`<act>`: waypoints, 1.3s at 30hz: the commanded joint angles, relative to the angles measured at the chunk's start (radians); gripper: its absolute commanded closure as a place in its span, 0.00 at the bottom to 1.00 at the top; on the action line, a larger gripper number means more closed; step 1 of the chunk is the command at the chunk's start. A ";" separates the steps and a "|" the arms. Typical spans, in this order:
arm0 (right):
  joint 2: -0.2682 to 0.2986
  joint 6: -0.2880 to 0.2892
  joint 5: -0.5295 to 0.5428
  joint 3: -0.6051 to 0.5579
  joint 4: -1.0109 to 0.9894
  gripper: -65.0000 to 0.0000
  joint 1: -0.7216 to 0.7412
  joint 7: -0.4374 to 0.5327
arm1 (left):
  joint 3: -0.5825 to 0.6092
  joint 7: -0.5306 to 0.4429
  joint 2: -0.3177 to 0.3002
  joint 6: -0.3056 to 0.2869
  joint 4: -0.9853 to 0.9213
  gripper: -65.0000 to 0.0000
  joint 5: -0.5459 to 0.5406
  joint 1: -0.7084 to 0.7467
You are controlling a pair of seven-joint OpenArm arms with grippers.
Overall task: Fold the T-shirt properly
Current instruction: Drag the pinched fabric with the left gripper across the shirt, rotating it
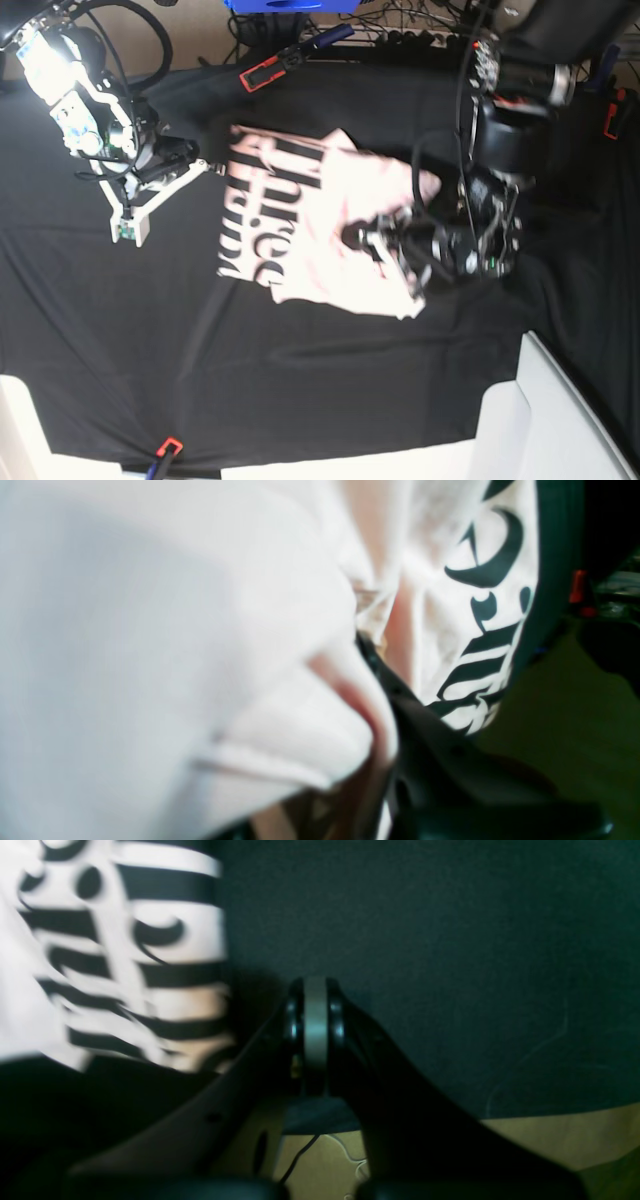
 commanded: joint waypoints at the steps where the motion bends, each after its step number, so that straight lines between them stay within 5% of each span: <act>1: 0.005 0.002 -0.005 0.007 0.014 1.00 0.010 0.014 | 0.028 -0.023 -0.005 0.021 0.018 1.00 -0.025 -0.059; 11: 0.005 0.002 -0.006 0.007 0.014 1.00 0.015 0.020 | 0.458 -0.041 0.053 0.130 -0.117 1.00 -0.024 -0.357; 22: 0.006 0.002 -0.006 0.007 0.014 1.00 0.016 0.020 | 0.925 -0.324 0.232 0.165 -0.444 1.00 -0.024 -0.517; 29: 0.006 0.002 -0.006 0.007 0.014 1.00 0.015 0.020 | 1.069 -0.468 0.320 0.165 -0.567 1.00 -0.024 -0.570; 39: 0.005 0.002 -0.006 0.007 0.013 1.00 0.022 0.020 | 1.223 -0.670 0.323 0.165 -0.561 1.00 -0.024 -0.566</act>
